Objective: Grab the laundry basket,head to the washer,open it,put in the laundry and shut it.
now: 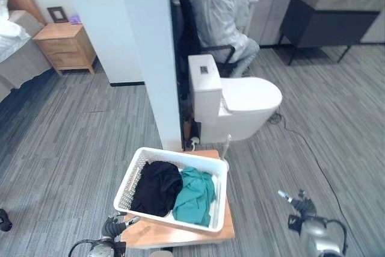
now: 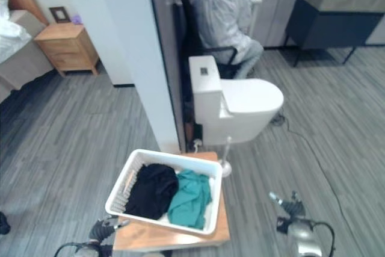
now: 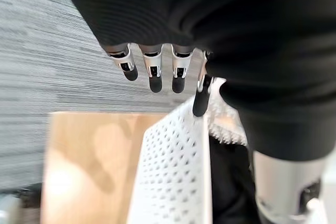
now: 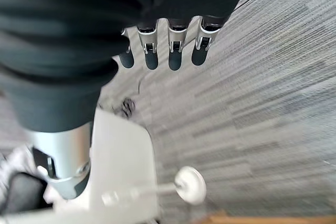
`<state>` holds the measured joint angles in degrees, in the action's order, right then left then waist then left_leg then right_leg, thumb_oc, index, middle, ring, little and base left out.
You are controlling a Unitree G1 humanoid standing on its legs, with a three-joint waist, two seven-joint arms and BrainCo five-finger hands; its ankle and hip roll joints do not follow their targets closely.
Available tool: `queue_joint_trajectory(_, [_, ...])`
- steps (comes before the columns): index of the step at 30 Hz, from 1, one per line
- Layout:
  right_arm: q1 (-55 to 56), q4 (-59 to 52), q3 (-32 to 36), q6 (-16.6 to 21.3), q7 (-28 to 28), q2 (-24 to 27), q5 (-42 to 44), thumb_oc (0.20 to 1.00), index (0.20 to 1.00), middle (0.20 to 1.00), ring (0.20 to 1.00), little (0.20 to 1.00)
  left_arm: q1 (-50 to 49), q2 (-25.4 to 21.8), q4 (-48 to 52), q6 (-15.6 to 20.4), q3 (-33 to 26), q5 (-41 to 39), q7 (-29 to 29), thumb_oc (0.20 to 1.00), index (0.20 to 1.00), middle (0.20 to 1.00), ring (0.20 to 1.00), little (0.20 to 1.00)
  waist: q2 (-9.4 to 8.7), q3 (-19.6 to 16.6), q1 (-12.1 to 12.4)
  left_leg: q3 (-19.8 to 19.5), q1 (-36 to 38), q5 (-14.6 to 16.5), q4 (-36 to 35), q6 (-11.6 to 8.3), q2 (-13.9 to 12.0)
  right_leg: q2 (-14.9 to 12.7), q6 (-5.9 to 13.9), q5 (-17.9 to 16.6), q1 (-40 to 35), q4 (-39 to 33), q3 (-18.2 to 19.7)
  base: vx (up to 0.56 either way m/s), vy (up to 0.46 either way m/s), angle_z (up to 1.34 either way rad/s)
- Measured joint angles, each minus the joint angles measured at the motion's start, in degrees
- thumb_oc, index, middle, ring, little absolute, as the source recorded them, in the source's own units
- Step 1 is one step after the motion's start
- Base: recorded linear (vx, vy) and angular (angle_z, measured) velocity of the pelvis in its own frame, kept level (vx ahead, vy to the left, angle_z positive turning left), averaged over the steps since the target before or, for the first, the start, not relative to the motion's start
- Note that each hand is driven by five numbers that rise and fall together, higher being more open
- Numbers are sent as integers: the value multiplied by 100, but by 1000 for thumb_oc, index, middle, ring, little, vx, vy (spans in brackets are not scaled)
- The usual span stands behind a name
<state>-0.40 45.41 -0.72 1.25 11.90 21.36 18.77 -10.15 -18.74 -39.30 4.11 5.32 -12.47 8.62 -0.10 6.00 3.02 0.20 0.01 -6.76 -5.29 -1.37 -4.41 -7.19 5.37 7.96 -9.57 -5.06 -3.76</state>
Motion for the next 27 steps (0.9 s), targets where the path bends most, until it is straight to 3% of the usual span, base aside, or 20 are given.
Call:
queue_joint_trajectory(2, [6, 33, -4, -9, -25, -85, -58, 1000, 1000, 1000, 1000, 1000, -141, 64, 24, 0, -55, -13, -2, 1000, 1000, 1000, 1000, 1000, -59, -8, 56, -51, 128, 174, -3, -80, 193, -170, 207, -551, 49, -45, 9, 25, 21, 20])
queue_joint_trajectory(5, [48, 49, -106, -117, -117, -128, -164, 1000, 1000, 1000, 1000, 1000, -1162, 223, 685, -24, -134, -70, -56, 1000, 1000, 1000, 1000, 1000, 95, -13, 282, -2, 170, 267, -3, -116, 154, -91, 215, -517, 10, -15, -3, 8, 1, 4])
queue_joint_trajectory(9, [98, 43, -86, -144, -184, -93, -165, 1000, 1000, 1000, 1000, 1000, -1765, 195, 1259, -110, -188, -56, -192, 1000, 1000, 1000, 1000, 1000, 113, 9, 386, -100, 117, 278, -4, -134, 91, -46, 177, -458, 5, 2, -124, 13, -1, 15])
queue_joint_trajectory(13, [298, -194, -94, -150, -203, -121, -184, 1000, 1000, 1000, 1000, 1000, -1626, 24, 1626, -124, -669, 565, -169, 1000, 1000, 1000, 1000, 1000, 73, 55, 413, -129, 88, 290, -5, -185, 52, -5, 158, -447, 7, 2, -157, 25, -6, 7])
queue_joint_trajectory(18, [538, -486, -183, -216, -275, -220, -411, 1000, 1000, 1000, 1000, 1000, -866, -444, 1877, -181, -1441, 1420, 400, 1000, 1000, 1000, 1000, 1000, -36, 111, 400, -130, 96, 287, -6, -196, 37, 12, 150, -449, -8, 3, -158, 24, -2, 0])
queue_joint_trajectory(22, [509, -487, -583, -268, -559, -355, -610, 1000, 1000, 1000, 1000, 1000, -248, -660, 2268, -228, -1386, 1988, 633, 1000, 1000, 1000, 1000, 1000, -161, 77, 301, -125, 90, 280, -6, -208, 40, 9, 148, -455, 0, 3, -156, 0, 0, 0])
queue_joint_trajectory(27, [416, -464, -794, -290, -822, -395, -614, 1000, 1000, 1000, 1000, 1000, 285, -939, 2171, -369, -1069, 2417, 631, 1000, 1000, 1000, 1000, 1000, -177, 65, 198, -102, 103, 272, -6, -226, 12, 27, 136, -465, 8, 3, -146, 6, 0, -1])
